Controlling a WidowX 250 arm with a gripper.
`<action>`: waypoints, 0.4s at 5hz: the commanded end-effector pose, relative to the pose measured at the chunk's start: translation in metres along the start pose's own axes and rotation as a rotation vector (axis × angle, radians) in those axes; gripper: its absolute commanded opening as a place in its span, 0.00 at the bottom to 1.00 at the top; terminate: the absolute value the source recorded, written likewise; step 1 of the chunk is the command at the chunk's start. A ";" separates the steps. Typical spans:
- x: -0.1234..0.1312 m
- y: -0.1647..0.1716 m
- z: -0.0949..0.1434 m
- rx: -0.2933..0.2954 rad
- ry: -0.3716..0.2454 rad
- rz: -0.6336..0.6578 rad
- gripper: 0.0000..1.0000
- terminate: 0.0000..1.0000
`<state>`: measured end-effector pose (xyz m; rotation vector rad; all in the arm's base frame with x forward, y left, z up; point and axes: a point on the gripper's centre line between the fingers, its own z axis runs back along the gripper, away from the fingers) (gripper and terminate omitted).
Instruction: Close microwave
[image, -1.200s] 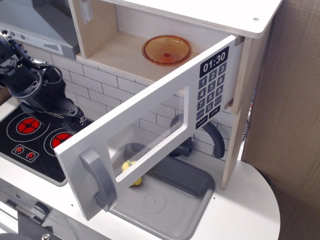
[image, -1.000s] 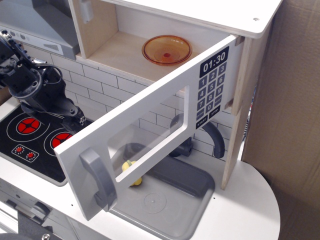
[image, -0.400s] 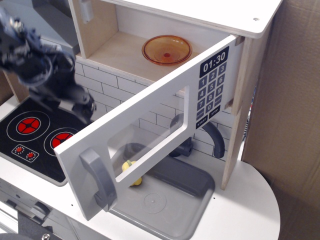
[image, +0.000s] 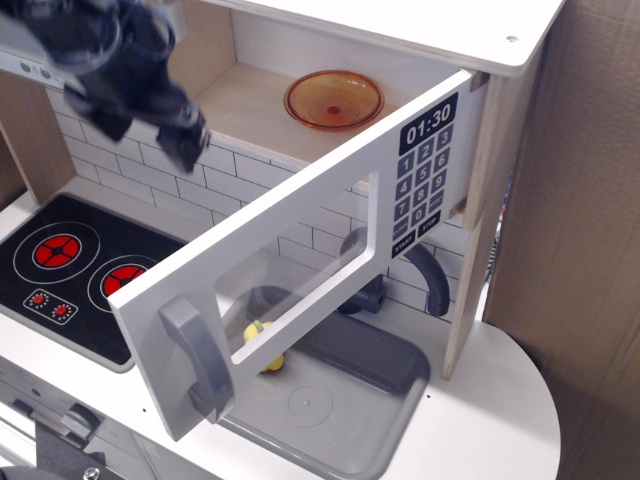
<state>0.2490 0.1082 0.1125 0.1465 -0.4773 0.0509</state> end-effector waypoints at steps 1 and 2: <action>0.043 -0.025 0.036 -0.050 0.099 -0.090 1.00 0.00; 0.055 -0.044 0.042 -0.088 0.146 -0.079 1.00 0.00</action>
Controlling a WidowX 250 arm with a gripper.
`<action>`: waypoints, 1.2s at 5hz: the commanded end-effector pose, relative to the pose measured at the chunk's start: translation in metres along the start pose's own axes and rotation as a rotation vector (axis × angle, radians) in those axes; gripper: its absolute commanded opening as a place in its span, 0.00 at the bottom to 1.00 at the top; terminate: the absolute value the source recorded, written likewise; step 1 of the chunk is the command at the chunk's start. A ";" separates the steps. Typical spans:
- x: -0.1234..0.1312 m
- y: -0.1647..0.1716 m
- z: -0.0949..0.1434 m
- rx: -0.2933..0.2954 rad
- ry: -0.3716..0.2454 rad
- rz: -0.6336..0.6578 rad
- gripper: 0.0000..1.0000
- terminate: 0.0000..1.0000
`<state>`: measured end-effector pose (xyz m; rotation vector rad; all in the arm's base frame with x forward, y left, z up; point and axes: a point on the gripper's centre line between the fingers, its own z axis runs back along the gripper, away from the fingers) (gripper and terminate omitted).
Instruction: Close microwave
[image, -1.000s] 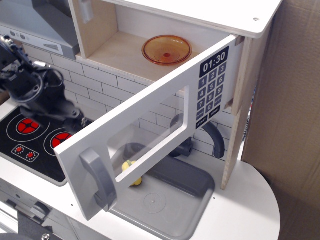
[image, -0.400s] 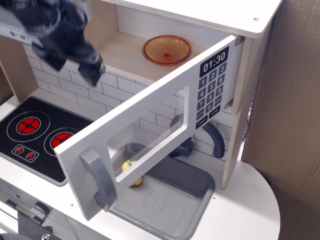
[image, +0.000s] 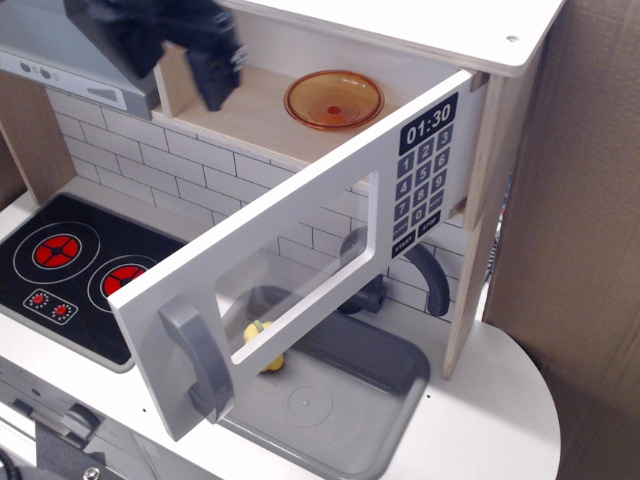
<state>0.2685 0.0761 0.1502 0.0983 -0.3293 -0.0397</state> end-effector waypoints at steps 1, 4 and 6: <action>0.016 -0.040 0.013 -0.058 0.055 0.044 1.00 0.00; -0.006 -0.100 0.009 -0.036 0.075 0.016 1.00 0.00; -0.012 -0.070 -0.018 -0.033 0.043 -0.075 1.00 0.00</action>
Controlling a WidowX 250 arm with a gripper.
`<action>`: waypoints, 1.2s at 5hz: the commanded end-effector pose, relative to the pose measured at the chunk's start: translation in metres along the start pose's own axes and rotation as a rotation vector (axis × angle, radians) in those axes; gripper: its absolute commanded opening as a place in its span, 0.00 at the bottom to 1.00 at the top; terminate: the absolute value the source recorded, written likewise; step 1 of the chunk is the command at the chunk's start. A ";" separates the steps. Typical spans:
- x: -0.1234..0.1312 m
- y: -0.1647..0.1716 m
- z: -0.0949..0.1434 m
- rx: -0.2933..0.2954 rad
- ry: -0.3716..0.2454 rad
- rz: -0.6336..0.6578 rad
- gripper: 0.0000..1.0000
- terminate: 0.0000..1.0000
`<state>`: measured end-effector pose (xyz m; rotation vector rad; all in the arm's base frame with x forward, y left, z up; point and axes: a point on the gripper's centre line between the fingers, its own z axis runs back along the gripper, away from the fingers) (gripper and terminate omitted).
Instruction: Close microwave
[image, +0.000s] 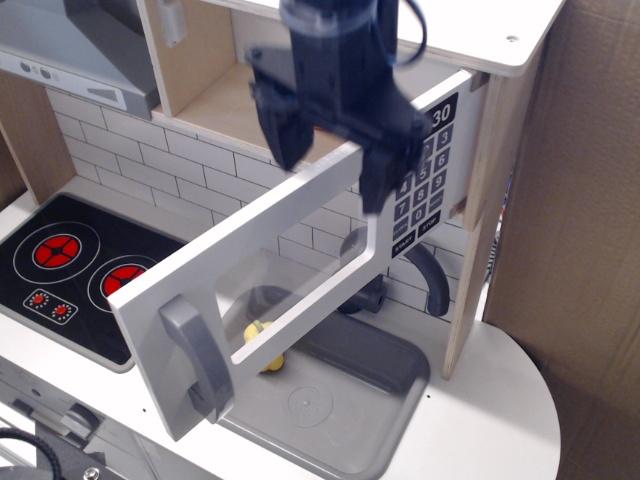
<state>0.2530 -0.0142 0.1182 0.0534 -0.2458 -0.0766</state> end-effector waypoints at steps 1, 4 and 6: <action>0.008 0.045 -0.002 0.032 -0.034 -0.040 1.00 0.00; 0.017 0.095 0.033 0.154 -0.070 -0.047 1.00 0.00; -0.008 0.056 0.036 0.152 -0.030 0.107 1.00 0.00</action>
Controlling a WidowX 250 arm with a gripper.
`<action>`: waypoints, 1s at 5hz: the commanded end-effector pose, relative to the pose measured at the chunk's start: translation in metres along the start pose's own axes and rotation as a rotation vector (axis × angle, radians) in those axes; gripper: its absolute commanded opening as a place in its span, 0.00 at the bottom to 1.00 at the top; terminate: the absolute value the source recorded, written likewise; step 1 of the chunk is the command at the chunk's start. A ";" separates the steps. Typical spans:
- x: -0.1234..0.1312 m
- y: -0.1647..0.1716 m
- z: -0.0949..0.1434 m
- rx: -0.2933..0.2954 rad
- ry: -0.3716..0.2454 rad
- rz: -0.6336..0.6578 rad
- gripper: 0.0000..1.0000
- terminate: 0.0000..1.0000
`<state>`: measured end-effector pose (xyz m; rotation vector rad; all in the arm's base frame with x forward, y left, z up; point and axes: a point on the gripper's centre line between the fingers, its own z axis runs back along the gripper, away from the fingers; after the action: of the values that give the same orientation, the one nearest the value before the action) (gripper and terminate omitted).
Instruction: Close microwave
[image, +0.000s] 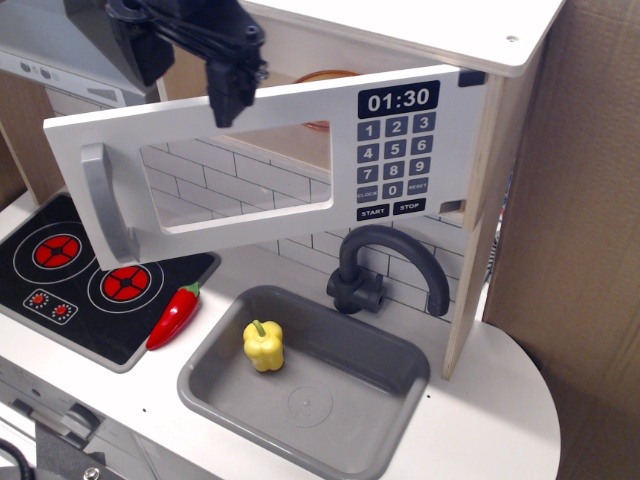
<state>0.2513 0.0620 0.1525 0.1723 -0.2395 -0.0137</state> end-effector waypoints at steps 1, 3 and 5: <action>-0.018 -0.043 -0.009 -0.034 -0.030 0.155 1.00 0.00; -0.001 -0.031 -0.077 -0.181 -0.001 0.092 1.00 0.00; 0.031 -0.003 -0.104 -0.119 -0.073 0.023 1.00 0.00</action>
<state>0.2976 0.0751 0.0431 0.0383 -0.2719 -0.0080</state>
